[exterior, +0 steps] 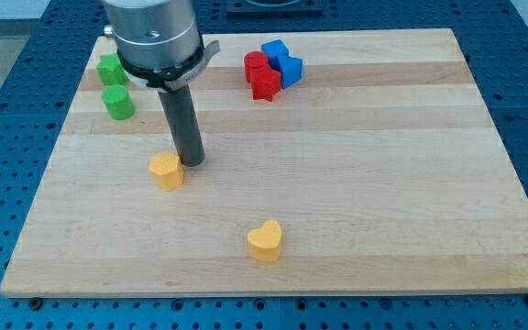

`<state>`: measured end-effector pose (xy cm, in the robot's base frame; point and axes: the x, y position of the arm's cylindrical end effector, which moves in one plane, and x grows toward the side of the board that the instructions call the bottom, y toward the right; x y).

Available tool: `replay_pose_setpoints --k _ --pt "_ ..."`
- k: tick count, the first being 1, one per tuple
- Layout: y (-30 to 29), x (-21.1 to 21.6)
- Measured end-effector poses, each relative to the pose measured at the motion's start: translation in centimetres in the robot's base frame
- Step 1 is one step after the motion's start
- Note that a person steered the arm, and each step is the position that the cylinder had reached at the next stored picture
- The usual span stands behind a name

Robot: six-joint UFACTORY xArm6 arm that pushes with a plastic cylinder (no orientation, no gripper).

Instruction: Push the hexagon towards the heart

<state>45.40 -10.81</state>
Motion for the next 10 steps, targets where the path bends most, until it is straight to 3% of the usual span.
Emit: replay_pose_setpoints --k 1,2,3,4,5,8,10 --pt "-3.0 -3.5" --pt "-6.9 -4.5" --pt "-9.1 -3.1" --pt "-8.8 1.5" --pt "-4.9 4.7" --pt "-3.3 8.7" --pt "-8.9 1.2"
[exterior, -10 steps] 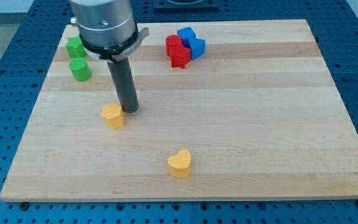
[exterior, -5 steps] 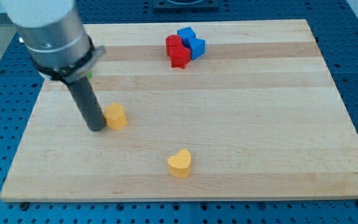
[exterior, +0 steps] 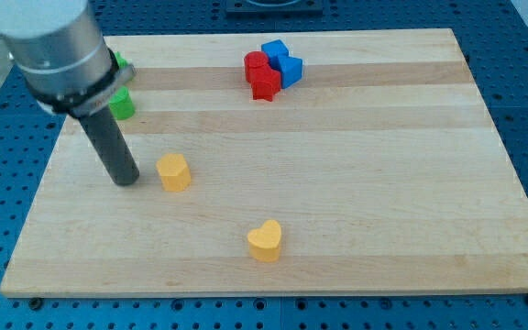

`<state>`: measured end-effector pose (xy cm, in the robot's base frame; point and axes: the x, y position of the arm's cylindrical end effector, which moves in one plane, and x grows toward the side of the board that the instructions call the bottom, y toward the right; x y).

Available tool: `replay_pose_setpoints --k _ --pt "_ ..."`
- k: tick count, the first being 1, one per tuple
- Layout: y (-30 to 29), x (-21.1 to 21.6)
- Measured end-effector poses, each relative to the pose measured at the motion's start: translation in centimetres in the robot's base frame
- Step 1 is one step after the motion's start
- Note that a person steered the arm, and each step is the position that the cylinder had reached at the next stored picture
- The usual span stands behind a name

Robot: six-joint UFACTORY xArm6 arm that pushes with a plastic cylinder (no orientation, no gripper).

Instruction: Push the hexagon towards the heart

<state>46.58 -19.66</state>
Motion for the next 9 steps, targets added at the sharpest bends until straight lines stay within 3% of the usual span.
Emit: replay_pose_setpoints --k 1,2,4,5,7,9 --pt "0.0 -5.9" --pt "0.5 -5.6" --pt "2.0 2.4" --pt "4.8 2.7" --pt "4.2 4.7" --pt "4.9 -0.9"
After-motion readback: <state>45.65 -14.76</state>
